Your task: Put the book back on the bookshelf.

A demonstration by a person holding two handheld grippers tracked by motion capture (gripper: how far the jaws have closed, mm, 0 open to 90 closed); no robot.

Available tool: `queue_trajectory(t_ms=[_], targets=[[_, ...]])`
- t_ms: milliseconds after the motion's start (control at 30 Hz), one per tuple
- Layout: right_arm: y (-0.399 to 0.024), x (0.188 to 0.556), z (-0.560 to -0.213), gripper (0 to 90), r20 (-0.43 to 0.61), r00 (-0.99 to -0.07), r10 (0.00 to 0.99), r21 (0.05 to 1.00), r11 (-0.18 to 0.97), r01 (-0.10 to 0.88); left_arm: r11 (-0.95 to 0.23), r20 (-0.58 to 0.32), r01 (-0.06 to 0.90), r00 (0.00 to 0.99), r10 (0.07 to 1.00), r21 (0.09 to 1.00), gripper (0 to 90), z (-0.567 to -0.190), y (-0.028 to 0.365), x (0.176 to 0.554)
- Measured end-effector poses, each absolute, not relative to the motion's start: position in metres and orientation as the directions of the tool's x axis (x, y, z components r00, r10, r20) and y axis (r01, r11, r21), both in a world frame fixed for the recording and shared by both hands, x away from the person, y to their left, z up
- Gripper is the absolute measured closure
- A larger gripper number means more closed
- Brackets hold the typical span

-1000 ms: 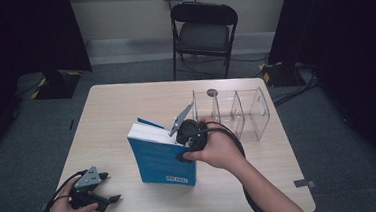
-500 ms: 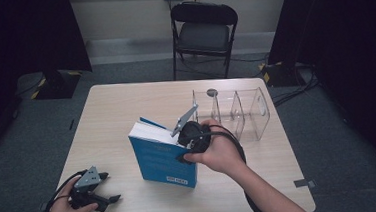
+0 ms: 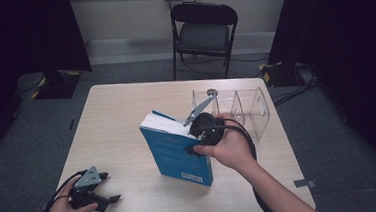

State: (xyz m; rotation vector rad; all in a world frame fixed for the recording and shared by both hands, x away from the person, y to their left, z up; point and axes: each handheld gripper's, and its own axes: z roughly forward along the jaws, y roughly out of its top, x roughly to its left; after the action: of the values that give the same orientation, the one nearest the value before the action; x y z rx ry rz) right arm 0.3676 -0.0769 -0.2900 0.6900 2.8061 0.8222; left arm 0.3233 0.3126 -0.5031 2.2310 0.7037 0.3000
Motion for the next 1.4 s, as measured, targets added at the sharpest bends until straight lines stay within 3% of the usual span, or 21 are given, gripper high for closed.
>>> queue_trajectory(t_ms=[133, 300, 500, 633, 967, 1400], targets=[[-0.086, 0.366, -0.294, 62.2, 0.031, -0.881, 0.472, 0.543, 0.732, 0.411, -0.561, 0.001, 0.388, 0.822, 0.570, 0.731, 5.8, -0.503, 0.313, 0.324], [-0.093, 0.358, -0.300, 61.7, 0.001, -0.896, 0.444, 0.539, 0.755, 0.374, -0.556, -0.006, 0.394, 0.820, 0.573, 0.732, 5.8, -0.503, 0.313, 0.323], [-0.103, 0.357, -0.305, 60.0, 0.003, -0.885, 0.466, 0.514, 0.758, 0.401, -0.551, -0.013, 0.399, 0.818, 0.575, 0.733, 5.1, -0.503, 0.311, 0.323], [-0.096, 0.362, -0.305, 50.1, -0.022, -0.885, 0.466, 0.543, 0.749, 0.381, -0.563, -0.001, 0.392, 0.821, 0.571, 0.727, 4.5, -0.503, 0.312, 0.324], [-0.085, 0.368, -0.305, 57.7, -0.033, -0.881, 0.473, 0.459, 0.790, 0.407, -0.560, -0.005, 0.396, 0.820, 0.573, 0.728, 4.4, -0.503, 0.311, 0.323], [-0.086, 0.361, -0.305, 61.6, -0.021, -0.856, 0.517, 0.494, 0.750, 0.441, -0.566, 0.003, 0.389, 0.822, 0.569, 0.726, 4.4, -0.503, 0.312, 0.324]])
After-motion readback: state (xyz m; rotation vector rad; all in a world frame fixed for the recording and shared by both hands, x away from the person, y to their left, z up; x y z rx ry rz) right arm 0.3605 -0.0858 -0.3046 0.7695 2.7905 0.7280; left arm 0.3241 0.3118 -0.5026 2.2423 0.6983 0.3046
